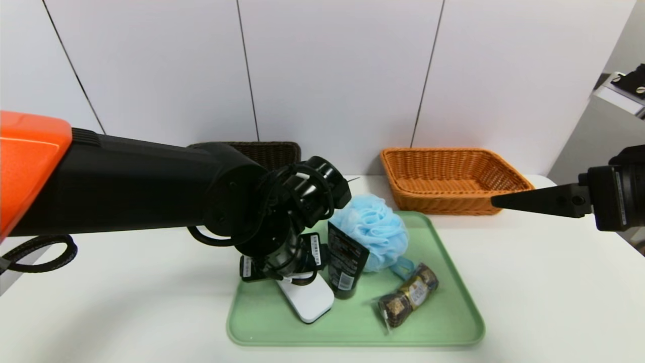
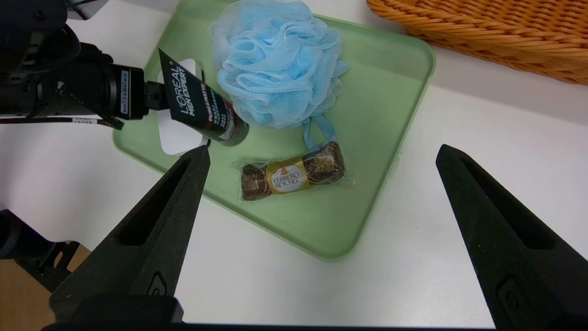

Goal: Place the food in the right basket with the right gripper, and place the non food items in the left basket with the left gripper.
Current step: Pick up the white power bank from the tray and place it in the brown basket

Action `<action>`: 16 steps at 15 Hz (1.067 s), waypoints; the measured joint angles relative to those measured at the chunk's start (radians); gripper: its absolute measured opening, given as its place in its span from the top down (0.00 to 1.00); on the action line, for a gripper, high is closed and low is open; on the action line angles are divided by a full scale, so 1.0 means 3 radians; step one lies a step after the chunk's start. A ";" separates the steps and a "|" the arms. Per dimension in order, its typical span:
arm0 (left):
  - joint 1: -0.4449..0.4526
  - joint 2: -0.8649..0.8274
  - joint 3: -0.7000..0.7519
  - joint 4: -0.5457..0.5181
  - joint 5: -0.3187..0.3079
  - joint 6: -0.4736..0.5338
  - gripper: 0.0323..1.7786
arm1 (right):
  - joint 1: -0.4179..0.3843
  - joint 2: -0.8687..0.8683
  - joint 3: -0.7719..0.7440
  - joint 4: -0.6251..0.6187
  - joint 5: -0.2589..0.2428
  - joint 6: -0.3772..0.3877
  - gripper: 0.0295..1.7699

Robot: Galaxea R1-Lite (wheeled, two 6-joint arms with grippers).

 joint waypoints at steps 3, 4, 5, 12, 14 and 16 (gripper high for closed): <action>0.0000 0.0041 -0.0024 -0.0001 0.0001 0.0000 0.05 | 0.0000 0.0001 0.0001 -0.0001 0.0000 0.0000 0.04; 0.0000 0.0062 -0.0033 -0.0006 0.0000 -0.0004 0.05 | 0.0000 0.0000 0.0005 0.0000 -0.0001 0.0000 0.04; 0.0000 0.0079 -0.0037 -0.0004 -0.0001 -0.0004 0.05 | 0.0000 0.0000 0.0014 -0.0002 -0.0001 0.0001 0.04; 0.0000 0.0183 -0.0052 -0.0006 0.0000 -0.0005 0.05 | 0.0000 -0.0003 0.0046 -0.0006 0.0001 0.0002 0.04; 0.0000 0.0205 -0.0052 -0.0006 0.0003 -0.0004 0.05 | 0.0000 -0.0003 0.0048 -0.0006 0.0005 0.0001 0.04; 0.0000 0.0213 -0.0052 -0.0006 0.0003 -0.0004 0.05 | 0.0000 -0.0001 0.0052 -0.0038 0.0000 0.0001 0.04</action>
